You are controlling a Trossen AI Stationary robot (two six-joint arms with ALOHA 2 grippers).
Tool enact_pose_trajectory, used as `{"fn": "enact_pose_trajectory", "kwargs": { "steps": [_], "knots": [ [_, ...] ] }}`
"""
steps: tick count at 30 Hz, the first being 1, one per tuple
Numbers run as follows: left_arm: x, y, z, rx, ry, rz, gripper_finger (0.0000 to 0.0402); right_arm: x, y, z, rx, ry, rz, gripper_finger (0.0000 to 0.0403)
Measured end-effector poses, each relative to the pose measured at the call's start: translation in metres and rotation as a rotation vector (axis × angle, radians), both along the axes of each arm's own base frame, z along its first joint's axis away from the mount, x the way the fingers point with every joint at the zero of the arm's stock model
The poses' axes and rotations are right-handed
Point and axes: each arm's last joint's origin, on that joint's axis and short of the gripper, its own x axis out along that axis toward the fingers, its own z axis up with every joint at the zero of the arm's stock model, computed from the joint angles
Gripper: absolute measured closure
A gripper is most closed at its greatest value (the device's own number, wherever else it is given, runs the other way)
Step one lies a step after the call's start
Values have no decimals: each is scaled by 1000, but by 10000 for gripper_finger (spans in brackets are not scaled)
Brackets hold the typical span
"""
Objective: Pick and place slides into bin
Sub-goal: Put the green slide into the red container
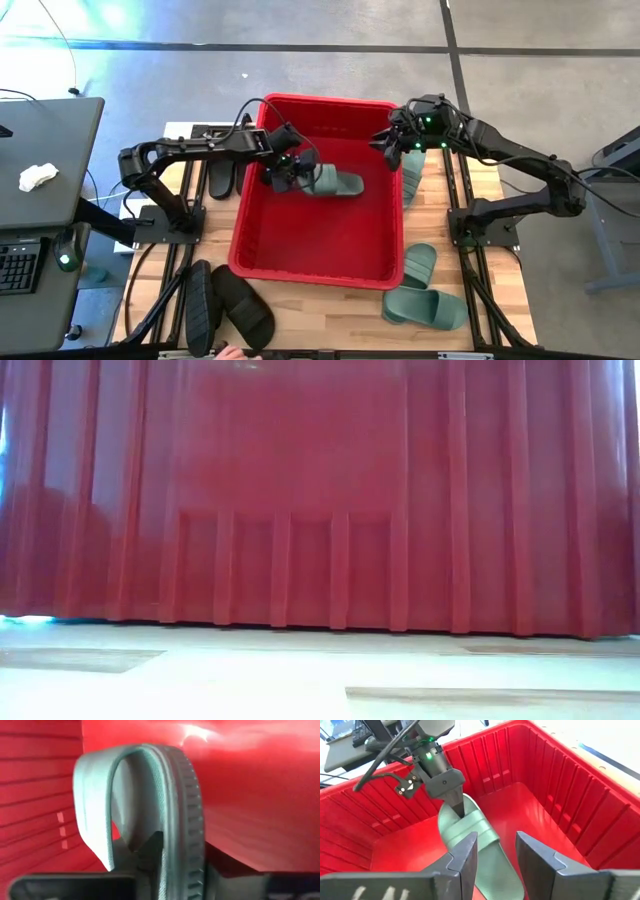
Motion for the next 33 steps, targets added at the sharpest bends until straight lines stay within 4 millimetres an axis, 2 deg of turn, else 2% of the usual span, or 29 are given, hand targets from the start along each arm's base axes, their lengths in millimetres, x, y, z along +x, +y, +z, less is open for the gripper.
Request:
{"fn": "enact_pose_trajectory", "kwargs": {
  "steps": [6, 18, 33],
  "knots": [
    [1, -3, -1, 65, 48, 34, 277, 0, 0, 0, 2, -3, -2, 279],
    [2, -12, -3, 91, 113, 112, 237, 1, 0, 1, -6, -14, -1, 279],
    [-1, -21, -6, 119, 215, 123, 163, 1, 0, 1, 8, -21, 22, 279]
  ]
}}
